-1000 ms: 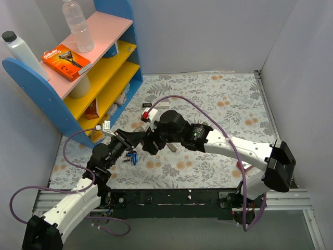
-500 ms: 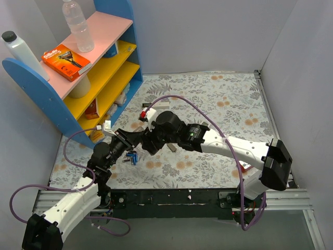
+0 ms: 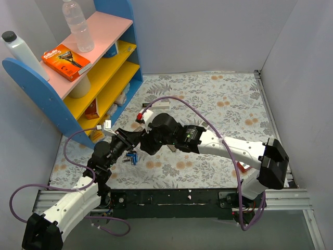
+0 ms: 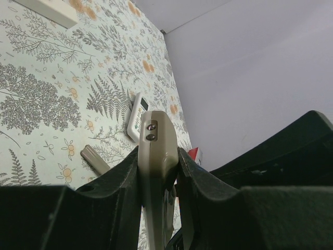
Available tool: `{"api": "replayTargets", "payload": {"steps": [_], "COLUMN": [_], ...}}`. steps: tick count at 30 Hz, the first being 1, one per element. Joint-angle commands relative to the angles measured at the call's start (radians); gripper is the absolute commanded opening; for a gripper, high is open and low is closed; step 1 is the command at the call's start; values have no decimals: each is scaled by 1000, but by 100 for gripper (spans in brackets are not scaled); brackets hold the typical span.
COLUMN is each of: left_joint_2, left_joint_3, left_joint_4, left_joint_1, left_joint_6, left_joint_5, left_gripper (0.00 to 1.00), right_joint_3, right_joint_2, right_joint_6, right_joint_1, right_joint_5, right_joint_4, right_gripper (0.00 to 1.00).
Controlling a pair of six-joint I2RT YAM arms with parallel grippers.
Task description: Load the batteries into the remote control
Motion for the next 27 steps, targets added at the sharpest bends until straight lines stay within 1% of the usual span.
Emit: {"api": "replayTargets", "payload": {"steps": [1,5,6,7,9,10,12,15,16,19,22,23,24,25,27], "left_joint_2": [-21,-28,-28,-28,-26,-25,-23,-18,-18,-21,-26,-26,-29,-32,-37], "left_joint_3": [42,43,45,45,45,43,43,45,46,51,50,48,46,46,45], "left_joint_4": [11,11,11,11,13,14,19,28,30,31,30,30,28,25,11], "left_joint_1": [-2,-2,-2,-2,-3,-2,-2,-2,-3,-2,-2,-2,-3,-3,-2], "left_joint_6": [-8,-9,-11,-11,-12,-14,-17,-20,-22,-18,-14,-14,-14,-12,-8], "left_joint_5": [-9,-8,-8,-8,-8,-8,-5,2,5,14,18,18,18,18,15], "left_gripper": [0,0,0,0,0,0,0,0,0,0,0,0,0,0,0], "right_joint_3": [47,47,47,47,50,50,53,64,65,71,71,73,71,71,68], "right_joint_2": [26,40,44,46,51,51,58,70,72,86,87,87,87,84,69], "right_joint_6": [16,16,16,15,15,13,12,10,10,10,7,7,7,7,4], "right_joint_1": [3,3,3,3,6,6,12,20,22,31,34,36,34,34,34], "right_joint_5": [28,43,40,37,28,26,23,16,13,8,2,-3,0,5,28], "right_joint_4": [-4,-4,-6,-4,-1,-1,0,-1,-1,-7,-7,-6,-9,-7,-4], "right_gripper": [59,59,57,52,46,40,36,26,19,14,12,14,19,28,36]}}
